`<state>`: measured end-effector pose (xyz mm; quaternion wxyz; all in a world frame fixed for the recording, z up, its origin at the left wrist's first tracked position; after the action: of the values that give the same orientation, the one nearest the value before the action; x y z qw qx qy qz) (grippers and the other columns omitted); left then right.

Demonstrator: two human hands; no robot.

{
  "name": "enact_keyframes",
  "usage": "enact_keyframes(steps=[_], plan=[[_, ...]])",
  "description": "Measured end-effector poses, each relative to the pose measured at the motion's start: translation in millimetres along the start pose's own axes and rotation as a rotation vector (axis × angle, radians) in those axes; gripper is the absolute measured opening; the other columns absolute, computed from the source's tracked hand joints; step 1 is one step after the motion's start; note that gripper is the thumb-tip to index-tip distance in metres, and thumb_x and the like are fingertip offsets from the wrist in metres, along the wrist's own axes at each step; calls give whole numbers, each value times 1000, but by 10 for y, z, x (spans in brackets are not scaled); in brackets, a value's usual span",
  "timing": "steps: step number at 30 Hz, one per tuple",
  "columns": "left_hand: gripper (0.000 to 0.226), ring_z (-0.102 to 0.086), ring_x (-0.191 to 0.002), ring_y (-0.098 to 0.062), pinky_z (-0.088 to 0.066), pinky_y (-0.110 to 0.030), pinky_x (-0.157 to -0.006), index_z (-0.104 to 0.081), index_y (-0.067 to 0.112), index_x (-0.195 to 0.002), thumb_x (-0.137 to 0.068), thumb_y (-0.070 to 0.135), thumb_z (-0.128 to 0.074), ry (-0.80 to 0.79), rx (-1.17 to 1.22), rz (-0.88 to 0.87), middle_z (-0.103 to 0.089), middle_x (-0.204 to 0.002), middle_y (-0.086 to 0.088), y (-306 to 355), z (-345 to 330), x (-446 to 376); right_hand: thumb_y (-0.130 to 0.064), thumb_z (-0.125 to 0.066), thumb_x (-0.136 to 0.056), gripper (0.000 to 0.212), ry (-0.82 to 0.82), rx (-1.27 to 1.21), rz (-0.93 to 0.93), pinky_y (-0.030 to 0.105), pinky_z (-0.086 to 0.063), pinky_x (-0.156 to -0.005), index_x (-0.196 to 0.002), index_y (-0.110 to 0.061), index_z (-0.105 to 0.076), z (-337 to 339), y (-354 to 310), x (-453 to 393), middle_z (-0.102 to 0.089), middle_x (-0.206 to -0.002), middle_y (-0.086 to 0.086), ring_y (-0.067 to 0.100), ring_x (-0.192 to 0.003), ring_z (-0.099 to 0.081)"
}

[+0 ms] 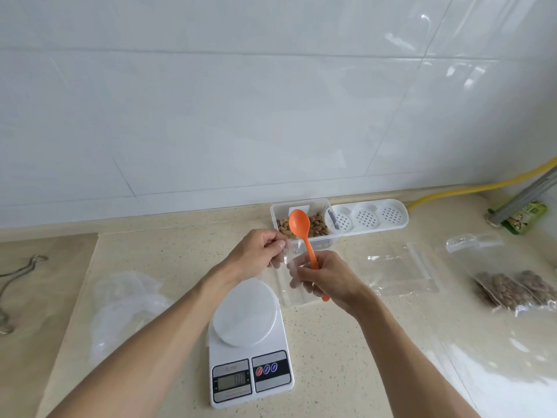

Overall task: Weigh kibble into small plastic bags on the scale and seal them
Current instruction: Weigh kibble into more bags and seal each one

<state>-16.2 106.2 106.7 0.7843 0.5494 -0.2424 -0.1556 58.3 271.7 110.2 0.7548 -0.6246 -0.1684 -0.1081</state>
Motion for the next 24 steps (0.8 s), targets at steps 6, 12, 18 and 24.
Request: enact_keyframes(steps=[6,12,18,24], plan=[[26,-56,-58,-11,-47,-29,-67,-64,8,-88,-102,17,-43,-74,-179,48,-60,-61,8,-61,198,-36,1,-60,-89,6,65,-51,9,25,-26,-46,-88,-3,-65,137,-42,-8,-66,-64,10,15,-52,-37],[26,-45,-53,-8,-45,-24,-59,-65,10,-87,-102,16,-45,-81,-166,-11,-49,-54,11,48,171,-89,-4,-69,-87,10,19,-40,-28,22,-28,-45,-95,2,-70,196,-113,-32,-56,-60,8,11,-48,-38],[25,-49,-52,-8,-43,-23,-59,-64,21,-87,-102,19,-44,-217,-279,69,-53,-61,6,-10,399,-114,2,-62,-88,35,67,-127,0,24,-27,-47,-60,-19,-65,329,-129,-108,-49,-65,13,15,-54,-39],[26,-34,-52,-5,-31,-21,-54,-66,12,-79,-99,22,-52,-147,-257,16,-43,-53,14,-191,567,-184,3,-59,-89,18,40,-98,-95,22,-27,-46,-83,-8,-72,313,-119,-182,-62,-77,22,9,-50,-46]])
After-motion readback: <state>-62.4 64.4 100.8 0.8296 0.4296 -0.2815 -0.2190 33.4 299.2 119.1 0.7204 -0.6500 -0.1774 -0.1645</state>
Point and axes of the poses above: each hand's wrist, its own x-axis away from the middle knuckle, its own z-axis out of the back of the hand, y = z × x, the point moved 1 cm from there along -x, towards the middle knuckle
